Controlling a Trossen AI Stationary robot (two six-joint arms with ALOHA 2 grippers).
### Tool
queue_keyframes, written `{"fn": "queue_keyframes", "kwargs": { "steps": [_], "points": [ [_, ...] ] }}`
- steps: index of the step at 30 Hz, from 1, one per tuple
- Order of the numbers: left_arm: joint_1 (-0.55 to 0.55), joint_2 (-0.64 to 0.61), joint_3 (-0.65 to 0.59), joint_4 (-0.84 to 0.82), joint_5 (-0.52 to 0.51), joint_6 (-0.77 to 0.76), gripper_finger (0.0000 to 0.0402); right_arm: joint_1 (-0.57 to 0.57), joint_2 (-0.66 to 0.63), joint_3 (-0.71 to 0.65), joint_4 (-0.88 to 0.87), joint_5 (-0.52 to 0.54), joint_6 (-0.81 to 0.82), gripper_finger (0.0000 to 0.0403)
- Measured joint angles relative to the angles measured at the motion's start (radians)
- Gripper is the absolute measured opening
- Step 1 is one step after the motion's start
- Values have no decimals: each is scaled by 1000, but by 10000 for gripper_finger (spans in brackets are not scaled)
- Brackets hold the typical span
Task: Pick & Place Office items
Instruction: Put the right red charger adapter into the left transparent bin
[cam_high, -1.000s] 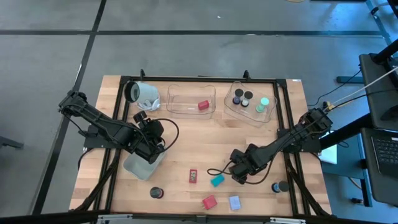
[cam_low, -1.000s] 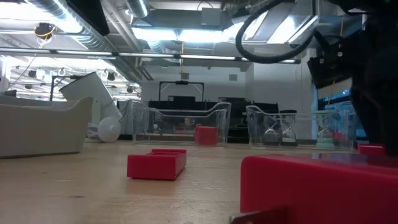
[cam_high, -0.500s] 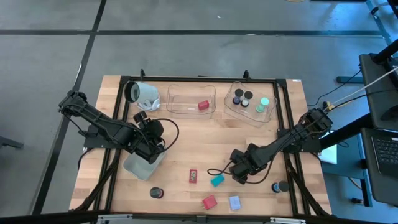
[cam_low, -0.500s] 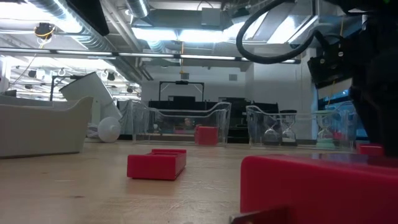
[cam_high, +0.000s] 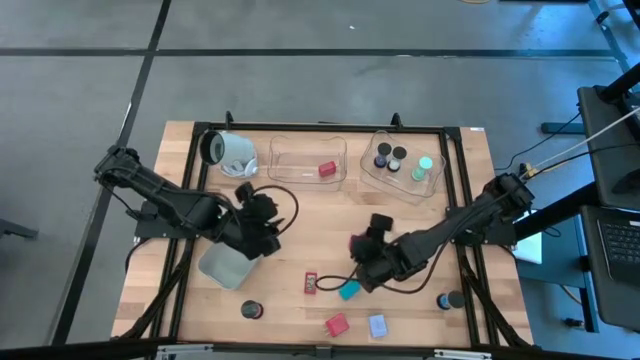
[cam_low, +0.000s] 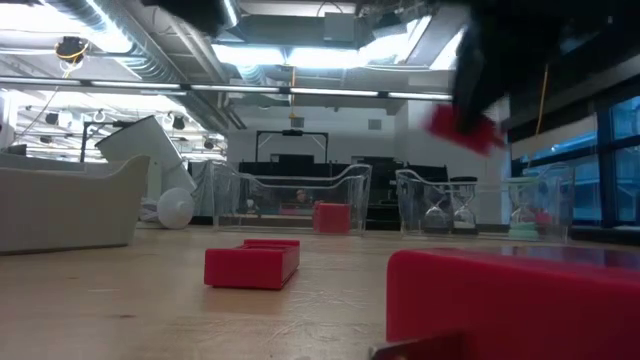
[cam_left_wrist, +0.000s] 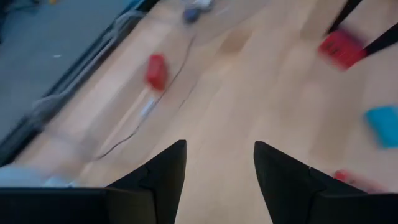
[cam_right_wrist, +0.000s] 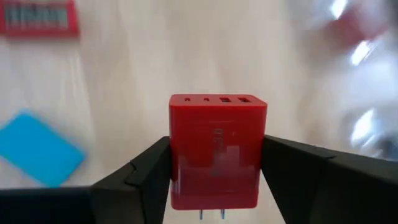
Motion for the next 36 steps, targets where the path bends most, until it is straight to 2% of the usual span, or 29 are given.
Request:
{"fn": "queue_keyframes", "kwargs": {
  "steps": [8,13,19,23,28,32,36],
  "points": [
    [105,0,0,317,213,89,219,-39,0,94,-1,270,-276,208],
    [175,0,0,439,263,105,253,-66,0,110,26,404,-419,208],
    [260,12,0,493,324,104,280,-103,0,110,162,529,-652,208],
    [308,33,-1,527,423,89,283,-133,0,110,272,530,-794,208],
    [359,46,-1,543,481,88,280,-157,0,111,406,522,-930,214],
    [391,45,0,548,503,115,282,-172,0,111,485,467,-988,217],
    [412,48,0,551,586,138,282,-190,0,111,536,422,-998,215]
  ]
}}
